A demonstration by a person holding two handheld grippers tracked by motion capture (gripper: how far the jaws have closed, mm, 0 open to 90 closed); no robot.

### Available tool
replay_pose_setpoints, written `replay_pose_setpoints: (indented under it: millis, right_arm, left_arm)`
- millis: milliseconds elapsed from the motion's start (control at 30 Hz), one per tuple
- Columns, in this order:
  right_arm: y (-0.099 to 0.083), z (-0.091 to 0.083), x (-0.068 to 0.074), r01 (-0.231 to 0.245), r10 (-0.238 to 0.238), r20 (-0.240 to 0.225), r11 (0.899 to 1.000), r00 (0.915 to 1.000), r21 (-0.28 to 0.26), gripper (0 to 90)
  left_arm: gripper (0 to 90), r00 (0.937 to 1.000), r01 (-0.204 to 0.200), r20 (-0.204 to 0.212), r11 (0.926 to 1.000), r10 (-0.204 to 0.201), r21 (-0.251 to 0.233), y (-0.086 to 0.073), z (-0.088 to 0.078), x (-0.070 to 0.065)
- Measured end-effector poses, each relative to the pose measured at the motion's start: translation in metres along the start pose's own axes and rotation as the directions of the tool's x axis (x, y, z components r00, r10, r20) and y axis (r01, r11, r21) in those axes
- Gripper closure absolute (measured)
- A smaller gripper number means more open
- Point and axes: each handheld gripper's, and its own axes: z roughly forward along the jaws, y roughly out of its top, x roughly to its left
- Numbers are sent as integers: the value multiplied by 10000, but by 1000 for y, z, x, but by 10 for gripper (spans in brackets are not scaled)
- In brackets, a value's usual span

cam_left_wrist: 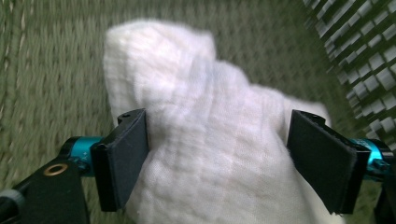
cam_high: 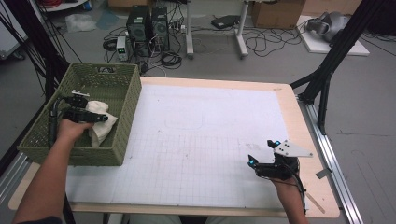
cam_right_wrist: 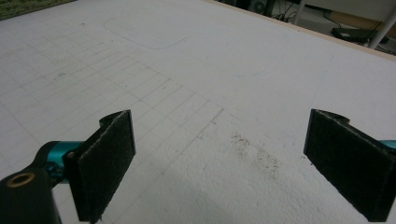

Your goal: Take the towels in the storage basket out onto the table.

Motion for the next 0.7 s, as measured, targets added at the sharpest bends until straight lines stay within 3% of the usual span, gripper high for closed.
replay_pose_setpoints:
  millis: [300,467,700]
  right_arm:
    - [0,-2,0,20,-19,36,10000,10000,-30,81]
    - [0,-1,0,3,-3,9,10000,10000,-46,81]
    - [1,-1,1,21,-21,-83,10000,10000,-33,81]
  left_arm:
    - [228,9990,-325,-287,9969,346,714,-2,6,-3]
    - [283,9981,-242,-534,9938,301,1083,-3,8,-3]
    - [466,9979,-433,-435,9925,485,1143,-2,5,-3]
